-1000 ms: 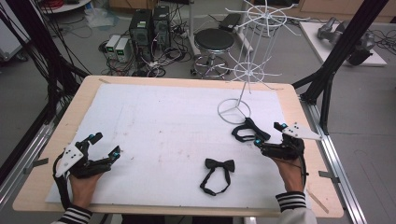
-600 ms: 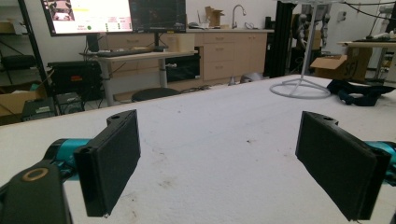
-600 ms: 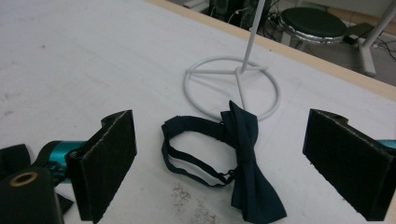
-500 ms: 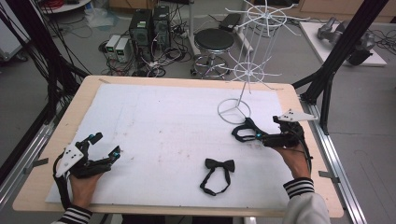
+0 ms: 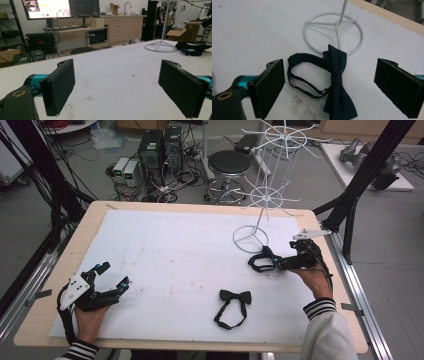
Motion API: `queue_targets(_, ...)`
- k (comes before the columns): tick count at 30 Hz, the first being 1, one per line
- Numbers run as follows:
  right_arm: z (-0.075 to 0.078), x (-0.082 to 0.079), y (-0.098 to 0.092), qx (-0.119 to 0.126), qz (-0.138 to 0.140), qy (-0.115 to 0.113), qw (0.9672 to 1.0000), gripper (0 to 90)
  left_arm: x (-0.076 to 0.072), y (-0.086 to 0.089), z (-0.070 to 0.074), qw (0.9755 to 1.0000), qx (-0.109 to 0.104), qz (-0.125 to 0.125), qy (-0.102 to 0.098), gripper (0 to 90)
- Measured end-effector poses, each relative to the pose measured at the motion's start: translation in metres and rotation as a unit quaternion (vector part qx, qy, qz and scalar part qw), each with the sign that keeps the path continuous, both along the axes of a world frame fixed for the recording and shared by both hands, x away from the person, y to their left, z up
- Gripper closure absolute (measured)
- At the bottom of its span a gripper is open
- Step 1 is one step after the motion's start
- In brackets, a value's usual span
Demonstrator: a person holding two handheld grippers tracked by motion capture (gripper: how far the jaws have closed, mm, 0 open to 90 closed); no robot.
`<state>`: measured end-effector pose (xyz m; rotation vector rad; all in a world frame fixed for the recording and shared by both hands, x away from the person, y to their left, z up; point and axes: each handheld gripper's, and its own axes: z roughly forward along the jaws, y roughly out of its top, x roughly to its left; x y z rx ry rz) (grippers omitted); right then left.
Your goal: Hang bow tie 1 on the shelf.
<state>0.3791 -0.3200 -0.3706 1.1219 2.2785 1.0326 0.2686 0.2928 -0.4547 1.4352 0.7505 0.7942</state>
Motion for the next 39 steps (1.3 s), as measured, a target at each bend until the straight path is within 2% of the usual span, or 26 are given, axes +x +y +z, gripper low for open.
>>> queue_targets(3, 0.000, 0.003, 0.000, -0.005, 0.000, 0.005, 1.0000, 9.1, 0.000, 0.000, 0.000, 1.0000, 0.000, 0.001, 0.000, 14.4)
queue_targets(7, -0.002, 0.010, 0.001, -0.021, -0.002, 0.026, 0.9994, 9.2, 0.000, 0.000, 0.000, 1.0000, 0.001, 0.001, 0.000, 14.4)
queue_targets(15, -0.011, 0.020, 0.005, -0.043, -0.005, 0.049, 0.9979, 9.2, 0.000, 0.000, 0.000, 1.0000, 0.000, 0.001, 0.000, 14.4)
queue_targets(17, -0.013, 0.022, 0.006, -0.046, -0.005, 0.051, 0.9976, 9.3, 0.000, 0.000, 0.000, 1.0000, 0.000, 0.001, 0.000, 14.4)
queue_targets(20, -0.016, 0.025, 0.007, -0.055, -0.003, 0.055, 0.9970, 14.5, 0.000, 0.000, 0.000, 1.0000, 0.001, 0.000, 0.000, 14.4)
queue_targets(27, -0.021, 0.031, 0.009, -0.060, -0.015, 0.062, 0.9962, 14.5, 0.000, 0.000, 0.000, 1.0000, 0.001, 0.000, 0.001, 14.4)
queue_targets(35, -0.031, 0.038, 0.013, -0.097, -0.023, 0.079, 0.9918, 15.5, 0.000, 0.000, 0.000, 1.0000, -0.001, 0.000, 0.002, 14.4)
queue_targets(39, -0.035, 0.040, 0.016, -0.105, -0.022, 0.087, 0.9905, 16.2, 0.000, 0.000, 0.000, 1.0000, -0.001, 0.000, 0.002, 14.4)
